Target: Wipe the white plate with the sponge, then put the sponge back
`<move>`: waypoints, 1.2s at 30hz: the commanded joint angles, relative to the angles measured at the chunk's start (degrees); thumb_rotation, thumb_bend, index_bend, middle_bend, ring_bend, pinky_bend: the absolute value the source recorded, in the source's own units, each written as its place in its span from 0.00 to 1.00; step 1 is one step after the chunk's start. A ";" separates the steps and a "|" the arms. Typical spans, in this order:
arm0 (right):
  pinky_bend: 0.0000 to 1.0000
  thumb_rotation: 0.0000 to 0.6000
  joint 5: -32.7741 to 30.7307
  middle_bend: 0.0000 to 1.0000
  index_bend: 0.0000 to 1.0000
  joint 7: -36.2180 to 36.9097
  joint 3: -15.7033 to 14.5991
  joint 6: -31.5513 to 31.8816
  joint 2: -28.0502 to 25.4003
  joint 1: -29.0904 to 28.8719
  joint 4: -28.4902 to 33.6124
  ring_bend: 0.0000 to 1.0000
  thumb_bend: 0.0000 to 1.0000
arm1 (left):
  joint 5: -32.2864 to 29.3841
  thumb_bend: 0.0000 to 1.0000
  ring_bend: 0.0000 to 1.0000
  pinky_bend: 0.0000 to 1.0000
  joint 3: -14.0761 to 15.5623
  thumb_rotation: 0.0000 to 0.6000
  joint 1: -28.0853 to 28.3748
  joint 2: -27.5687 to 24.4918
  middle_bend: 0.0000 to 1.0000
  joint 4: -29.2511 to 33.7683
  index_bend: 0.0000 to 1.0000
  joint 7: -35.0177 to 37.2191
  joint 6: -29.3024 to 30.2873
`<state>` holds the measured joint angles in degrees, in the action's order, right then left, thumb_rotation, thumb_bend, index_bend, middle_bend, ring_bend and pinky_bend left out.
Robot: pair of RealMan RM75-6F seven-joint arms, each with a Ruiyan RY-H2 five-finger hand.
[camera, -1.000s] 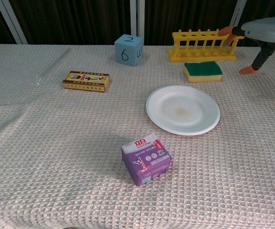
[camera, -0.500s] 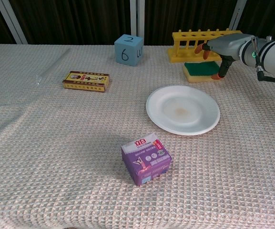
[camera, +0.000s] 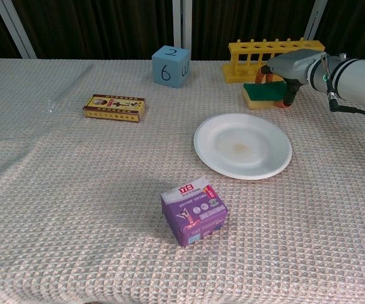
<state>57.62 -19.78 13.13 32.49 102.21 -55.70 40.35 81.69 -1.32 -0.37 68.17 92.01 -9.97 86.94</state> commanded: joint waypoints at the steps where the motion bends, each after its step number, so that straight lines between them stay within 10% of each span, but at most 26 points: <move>1: 0.18 1.00 2.41 0.34 0.37 0.58 -0.93 0.43 0.13 -0.54 -0.49 0.11 0.34 | -0.03 0.00 0.08 0.16 0.01 1.00 -0.03 -0.08 0.08 -0.07 0.18 0.13 -0.04; 11: 0.24 1.00 15.72 0.43 0.58 0.38 -4.95 11.54 -15.81 1.68 21.78 0.23 0.46 | -0.04 0.00 0.08 0.16 -0.03 1.00 -0.17 0.06 0.08 -0.39 0.18 0.80 0.01; 18: 0.24 1.00 20.85 0.44 0.59 -14.27 -10.45 10.72 -24.05 1.25 37.67 0.23 0.46 | 0.69 0.00 0.08 0.16 -0.01 1.00 0.08 0.43 0.08 -0.25 0.18 0.85 0.09; 36: 0.20 1.00 23.90 0.44 0.57 -34.62 -14.04 12.57 -16.28 0.72 31.84 0.23 0.46 | 0.58 0.00 0.08 0.16 0.49 1.00 -1.09 0.60 0.08 -0.42 0.18 1.57 1.00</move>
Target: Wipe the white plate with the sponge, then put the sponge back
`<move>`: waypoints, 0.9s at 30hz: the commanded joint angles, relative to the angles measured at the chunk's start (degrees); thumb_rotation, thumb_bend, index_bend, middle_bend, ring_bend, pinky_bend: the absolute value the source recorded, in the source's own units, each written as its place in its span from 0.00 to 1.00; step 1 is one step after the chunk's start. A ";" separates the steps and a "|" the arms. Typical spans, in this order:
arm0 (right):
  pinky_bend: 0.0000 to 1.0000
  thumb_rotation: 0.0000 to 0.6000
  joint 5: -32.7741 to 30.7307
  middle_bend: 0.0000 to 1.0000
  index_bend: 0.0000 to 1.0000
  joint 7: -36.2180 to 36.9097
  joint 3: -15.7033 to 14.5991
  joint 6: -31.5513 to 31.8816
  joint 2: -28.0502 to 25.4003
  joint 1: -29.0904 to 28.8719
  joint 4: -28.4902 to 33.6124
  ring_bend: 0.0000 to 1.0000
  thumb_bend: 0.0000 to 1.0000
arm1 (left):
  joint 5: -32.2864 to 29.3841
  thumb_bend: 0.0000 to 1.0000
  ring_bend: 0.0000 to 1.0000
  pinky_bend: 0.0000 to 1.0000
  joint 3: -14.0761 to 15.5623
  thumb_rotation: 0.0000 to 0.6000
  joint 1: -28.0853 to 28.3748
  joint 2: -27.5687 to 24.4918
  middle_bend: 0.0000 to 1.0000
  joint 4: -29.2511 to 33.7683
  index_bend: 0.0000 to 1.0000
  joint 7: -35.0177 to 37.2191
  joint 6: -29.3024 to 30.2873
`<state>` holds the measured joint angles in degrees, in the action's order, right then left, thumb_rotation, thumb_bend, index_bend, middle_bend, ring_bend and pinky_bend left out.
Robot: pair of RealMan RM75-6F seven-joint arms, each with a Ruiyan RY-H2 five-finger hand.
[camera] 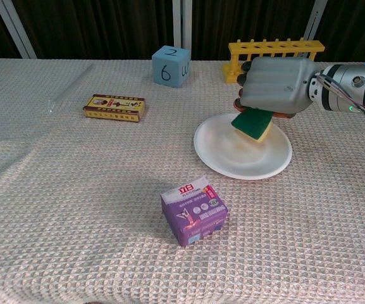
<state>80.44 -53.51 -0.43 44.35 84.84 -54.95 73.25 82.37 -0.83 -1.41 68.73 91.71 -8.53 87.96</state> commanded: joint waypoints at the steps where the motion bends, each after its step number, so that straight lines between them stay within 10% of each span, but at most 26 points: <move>1: 0.20 1.00 1.83 0.44 0.57 -1.21 -0.62 1.44 1.71 0.08 -1.64 0.23 0.46 | -0.07 0.00 0.08 0.16 0.01 1.00 -0.07 0.06 0.08 -0.27 0.18 0.22 -0.04; 27: 0.17 1.00 12.40 0.44 0.57 1.88 -2.46 9.78 9.29 3.40 -6.11 0.22 0.46 | 0.44 0.00 0.08 0.16 -0.01 1.00 -0.28 0.63 0.08 -1.75 0.18 2.33 -0.15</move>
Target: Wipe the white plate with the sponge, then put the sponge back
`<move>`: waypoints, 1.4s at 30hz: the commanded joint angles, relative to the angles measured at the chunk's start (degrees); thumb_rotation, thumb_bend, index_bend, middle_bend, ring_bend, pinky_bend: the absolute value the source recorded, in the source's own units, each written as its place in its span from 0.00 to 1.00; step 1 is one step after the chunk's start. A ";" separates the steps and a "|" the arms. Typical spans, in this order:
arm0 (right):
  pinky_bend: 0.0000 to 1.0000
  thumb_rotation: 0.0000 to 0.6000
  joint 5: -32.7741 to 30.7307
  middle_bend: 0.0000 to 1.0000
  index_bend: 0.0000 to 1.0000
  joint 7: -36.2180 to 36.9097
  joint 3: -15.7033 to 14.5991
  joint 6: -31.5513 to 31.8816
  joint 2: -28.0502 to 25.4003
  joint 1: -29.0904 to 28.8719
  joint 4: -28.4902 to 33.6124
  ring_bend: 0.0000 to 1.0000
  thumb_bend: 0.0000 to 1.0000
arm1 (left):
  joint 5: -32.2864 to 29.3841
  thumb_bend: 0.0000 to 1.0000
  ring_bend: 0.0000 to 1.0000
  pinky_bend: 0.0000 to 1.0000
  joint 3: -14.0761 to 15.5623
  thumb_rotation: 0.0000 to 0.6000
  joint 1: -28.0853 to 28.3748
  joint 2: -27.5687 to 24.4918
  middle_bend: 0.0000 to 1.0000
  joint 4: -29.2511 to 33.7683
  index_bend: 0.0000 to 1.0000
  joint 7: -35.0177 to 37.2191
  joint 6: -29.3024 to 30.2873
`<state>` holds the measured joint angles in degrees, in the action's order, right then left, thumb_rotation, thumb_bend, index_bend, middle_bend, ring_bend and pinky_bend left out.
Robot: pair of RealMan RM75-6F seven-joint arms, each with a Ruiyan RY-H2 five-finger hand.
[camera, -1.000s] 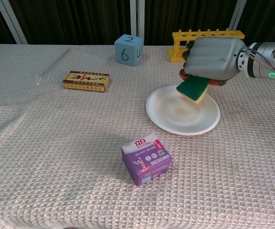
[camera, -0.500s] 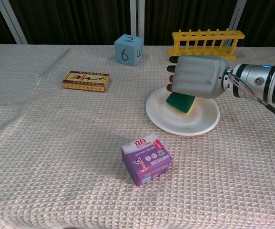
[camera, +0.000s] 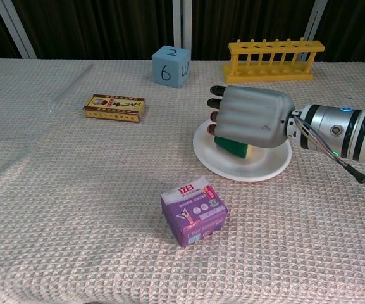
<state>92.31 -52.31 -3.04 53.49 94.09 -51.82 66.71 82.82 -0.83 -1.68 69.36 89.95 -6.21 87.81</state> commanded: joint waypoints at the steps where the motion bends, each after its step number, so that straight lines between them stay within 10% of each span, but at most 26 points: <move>1: 0.15 1.00 0.89 0.44 0.57 0.95 0.26 1.11 -0.09 0.40 0.79 0.22 0.46 | 0.03 0.00 0.08 0.16 -0.02 1.00 -0.02 -0.03 0.08 0.02 0.18 -0.02 0.06; 42: 0.09 1.00 -3.29 0.45 0.57 -0.94 3.08 0.86 -6.30 6.04 -0.40 0.22 0.46 | 0.49 0.00 0.08 0.16 -0.17 1.00 0.65 0.54 0.08 -0.41 0.18 0.37 -0.70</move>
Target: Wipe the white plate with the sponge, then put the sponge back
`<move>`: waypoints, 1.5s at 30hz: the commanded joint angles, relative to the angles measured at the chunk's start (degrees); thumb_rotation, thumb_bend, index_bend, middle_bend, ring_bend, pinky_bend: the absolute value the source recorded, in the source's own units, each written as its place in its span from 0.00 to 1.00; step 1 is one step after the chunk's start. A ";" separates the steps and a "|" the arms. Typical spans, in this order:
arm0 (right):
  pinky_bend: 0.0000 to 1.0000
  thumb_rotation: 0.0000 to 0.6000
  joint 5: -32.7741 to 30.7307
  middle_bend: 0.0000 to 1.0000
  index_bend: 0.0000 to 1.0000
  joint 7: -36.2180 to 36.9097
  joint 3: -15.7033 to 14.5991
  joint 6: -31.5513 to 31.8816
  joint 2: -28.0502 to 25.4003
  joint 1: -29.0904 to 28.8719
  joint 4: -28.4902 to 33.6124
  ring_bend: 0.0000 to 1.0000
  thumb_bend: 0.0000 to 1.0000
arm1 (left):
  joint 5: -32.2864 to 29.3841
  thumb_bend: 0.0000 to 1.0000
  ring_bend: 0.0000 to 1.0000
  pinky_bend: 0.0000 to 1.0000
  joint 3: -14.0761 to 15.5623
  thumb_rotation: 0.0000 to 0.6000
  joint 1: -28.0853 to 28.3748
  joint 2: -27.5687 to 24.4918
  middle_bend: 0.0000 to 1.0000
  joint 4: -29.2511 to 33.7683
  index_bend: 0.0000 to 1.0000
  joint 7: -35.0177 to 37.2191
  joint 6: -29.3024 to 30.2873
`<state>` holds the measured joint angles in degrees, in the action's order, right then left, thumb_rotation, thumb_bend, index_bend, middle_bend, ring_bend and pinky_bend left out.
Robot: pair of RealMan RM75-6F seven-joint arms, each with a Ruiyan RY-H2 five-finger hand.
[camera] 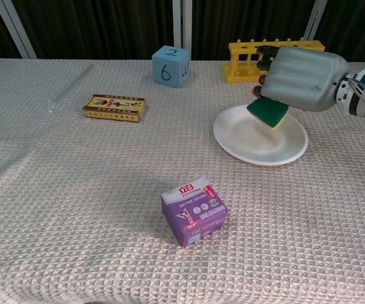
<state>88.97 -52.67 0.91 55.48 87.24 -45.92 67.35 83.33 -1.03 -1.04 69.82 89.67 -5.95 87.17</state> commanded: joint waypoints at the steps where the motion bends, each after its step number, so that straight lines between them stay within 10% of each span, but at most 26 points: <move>1: 0.07 1.00 0.22 0.45 0.57 -0.69 -1.16 -1.44 0.91 0.15 -1.54 0.22 0.46 | -0.05 0.00 0.08 0.16 0.05 1.00 -0.01 0.13 0.08 -0.21 0.18 0.19 -0.07; 25: 0.02 1.00 5.39 0.45 0.57 7.48 0.81 3.90 10.87 -1.63 -7.14 0.23 0.46 | -0.14 0.00 0.08 0.16 0.37 1.00 -1.30 0.15 0.08 -1.38 0.18 1.53 1.27; 34: 0.03 1.00 -4.85 0.43 0.53 9.46 8.63 4.06 7.83 0.10 -7.11 0.22 0.44 | 0.71 0.00 0.08 0.16 0.10 1.00 -0.71 0.10 0.08 -0.66 0.18 0.82 1.23; 45: 0.04 1.00 -15.36 0.34 0.36 13.61 13.72 -2.63 17.27 -3.15 -20.99 0.15 0.44 | 0.87 0.00 0.08 0.16 0.43 1.00 -1.32 -0.50 0.08 0.44 0.18 0.19 2.02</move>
<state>74.85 -40.25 13.84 53.82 102.82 -48.33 48.32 84.19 -0.64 -2.31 69.36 90.12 -5.80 89.13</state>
